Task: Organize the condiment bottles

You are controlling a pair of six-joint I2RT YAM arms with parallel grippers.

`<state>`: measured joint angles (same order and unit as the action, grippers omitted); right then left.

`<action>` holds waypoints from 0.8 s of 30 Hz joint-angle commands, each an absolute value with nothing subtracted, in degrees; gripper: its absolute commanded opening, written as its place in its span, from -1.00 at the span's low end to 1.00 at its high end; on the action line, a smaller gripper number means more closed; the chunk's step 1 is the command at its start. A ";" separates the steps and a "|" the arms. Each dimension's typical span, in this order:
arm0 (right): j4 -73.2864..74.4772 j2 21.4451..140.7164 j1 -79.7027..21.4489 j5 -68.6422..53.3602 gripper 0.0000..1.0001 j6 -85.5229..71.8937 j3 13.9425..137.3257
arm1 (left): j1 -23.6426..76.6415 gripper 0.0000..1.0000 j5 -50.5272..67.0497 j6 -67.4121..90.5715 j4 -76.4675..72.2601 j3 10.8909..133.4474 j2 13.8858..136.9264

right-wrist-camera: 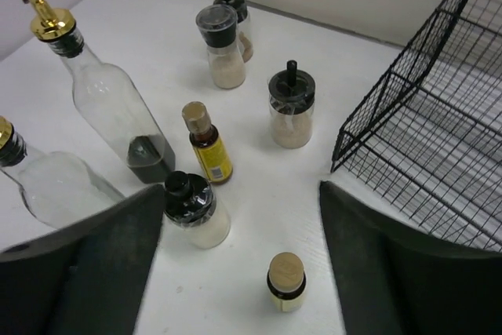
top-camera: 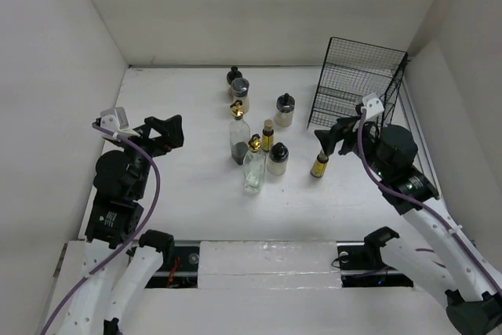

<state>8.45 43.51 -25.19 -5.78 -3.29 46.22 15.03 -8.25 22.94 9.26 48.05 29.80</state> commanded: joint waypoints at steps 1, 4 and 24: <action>5.89 40.97 -26.98 -5.62 0.50 -1.93 46.58 | 15.29 0.98 -6.16 22.41 6.33 51.49 30.40; 6.76 40.25 -28.38 -7.38 -0.98 0.35 47.11 | 15.29 0.63 -4.22 23.02 3.44 52.03 31.90; -1.85 59.57 -43.84 -18.11 0.74 4.99 49.73 | 13.71 0.53 -4.31 27.25 2.11 48.43 39.02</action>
<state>3.62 56.62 -40.36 -15.99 1.69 44.95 14.02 -4.99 26.52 4.97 48.14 38.39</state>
